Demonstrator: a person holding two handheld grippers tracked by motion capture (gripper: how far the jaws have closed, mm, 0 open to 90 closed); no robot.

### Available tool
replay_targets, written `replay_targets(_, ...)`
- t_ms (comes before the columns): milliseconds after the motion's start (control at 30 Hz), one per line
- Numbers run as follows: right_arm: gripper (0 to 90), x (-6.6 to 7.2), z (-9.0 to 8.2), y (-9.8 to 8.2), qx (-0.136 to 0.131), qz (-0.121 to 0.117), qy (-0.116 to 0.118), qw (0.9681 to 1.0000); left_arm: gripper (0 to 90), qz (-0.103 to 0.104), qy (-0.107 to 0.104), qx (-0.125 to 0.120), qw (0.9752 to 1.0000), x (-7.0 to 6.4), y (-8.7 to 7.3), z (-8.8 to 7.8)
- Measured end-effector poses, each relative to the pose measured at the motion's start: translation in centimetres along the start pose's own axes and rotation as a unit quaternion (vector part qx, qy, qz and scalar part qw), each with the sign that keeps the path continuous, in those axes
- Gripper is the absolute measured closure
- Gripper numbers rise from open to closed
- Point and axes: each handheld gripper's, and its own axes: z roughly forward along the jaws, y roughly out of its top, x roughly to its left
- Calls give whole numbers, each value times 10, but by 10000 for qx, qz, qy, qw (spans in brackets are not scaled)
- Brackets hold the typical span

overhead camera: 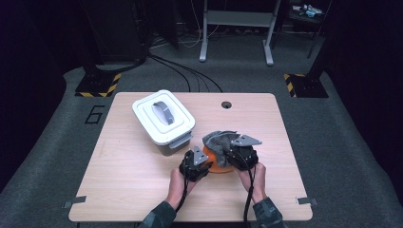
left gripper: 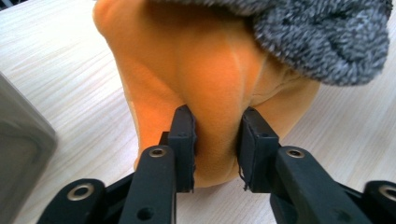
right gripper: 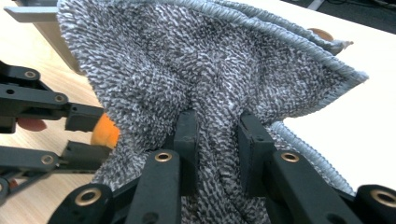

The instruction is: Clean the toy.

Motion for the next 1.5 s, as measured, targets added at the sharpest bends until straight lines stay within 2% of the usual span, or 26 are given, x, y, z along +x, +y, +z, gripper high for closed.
replay_targets(133,724,-9,-3,-4,53,73,-133,9999,709,-1,5,-14,10000,0,-1,0)
replay_targets(167,724,-18,-4,-8,130,177,-274,9994,710,-6,6,-16,10000,0,-1,0)
replay_targets(233,723,-24,-4,-12,141,189,-284,9993,710,-26,-8,-46,10000,0,-2,0)
replay_targets(367,723,-39,1,-24,277,427,-416,9978,708,-46,-8,-64,10000,-1,-2,0)
replay_targets(500,724,-44,5,-29,346,548,-440,9969,700,-26,9,-67,10000,0,-3,-1)
replay_targets(567,724,-45,6,-32,367,561,-425,9968,618,59,39,-66,10000,-1,0,-2)
replay_targets(600,724,-45,7,-31,363,541,-446,9969,486,131,93,-65,9999,-2,1,-3)
replay_targets(633,724,-45,7,-31,359,542,-438,9969,437,261,110,-6,9996,-3,3,-3)
replay_targets(667,724,-46,7,-31,361,538,-450,9969,411,261,110,-6,9996,-3,3,-3)
replay_targets(700,724,-45,7,-31,351,565,-435,9968,435,383,131,84,9991,-4,3,0)
replay_targets(800,724,-44,8,-30,336,616,-457,9965,596,331,116,43,9994,-4,3,2)
replay_targets(833,724,-44,8,-30,318,606,-495,9964,596,286,131,18,9995,-3,2,3)
replay_targets(867,724,-44,7,-30,339,522,-471,9970,654,228,106,2,9997,-3,2,2)
replay_targets(900,723,-42,3,-27,307,485,-512,9970,702,82,60,-57,9999,-1,1,1)
replay_targets(967,722,-39,-3,-24,180,447,-565,9972,727,-69,-12,-88,9999,3,1,-1)
replay_targets(1000,722,-37,-7,-21,118,401,-597,9973,737,-69,-12,-88,9999,3,1,-1)
replay_targets(1067,722,-34,-12,-17,56,344,-580,9977,745,-294,-121,-112,9994,6,2,-5)
replay_targets(1100,722,-22,-21,-8,-85,195,-508,9985,749,-357,-137,-94,9992,4,4,-7)
replay_targets(1167,722,-11,-27,0,-204,81,-399,9990,749,-426,-195,-79,9989,3,5,-8)
replay_targets(1200,722,-11,-27,0,-204,81,-399,9990,749,-454,-185,-40,9988,1,6,-10)
replay_targets(1267,722,3,-30,8,-239,-119,-247,9993,748,-557,-220,-29,9982,-1,8,-13)
replay_targets(1300,722,11,-25,12,-119,-286,-210,9993,747,-575,-225,3,9981,-3,9,-16)
replay_targets(1333,722,11,-25,12,-119,-286,-210,9993,745,-575,-225,3,9981,-3,9,-16)
replay_targets(1367,723,14,-14,10,53,-322,-318,9990,739,-557,-248,28,9981,-4,8,-17)
replay_targets(1467,724,8,-6,6,99,-264,-223,9994,666,-467,-195,48,9987,-3,6,-15)
replay_targets(1500,725,5,0,4,126,-52,-162,9998,595,-320,-98,96,9994,-4,6,-14)
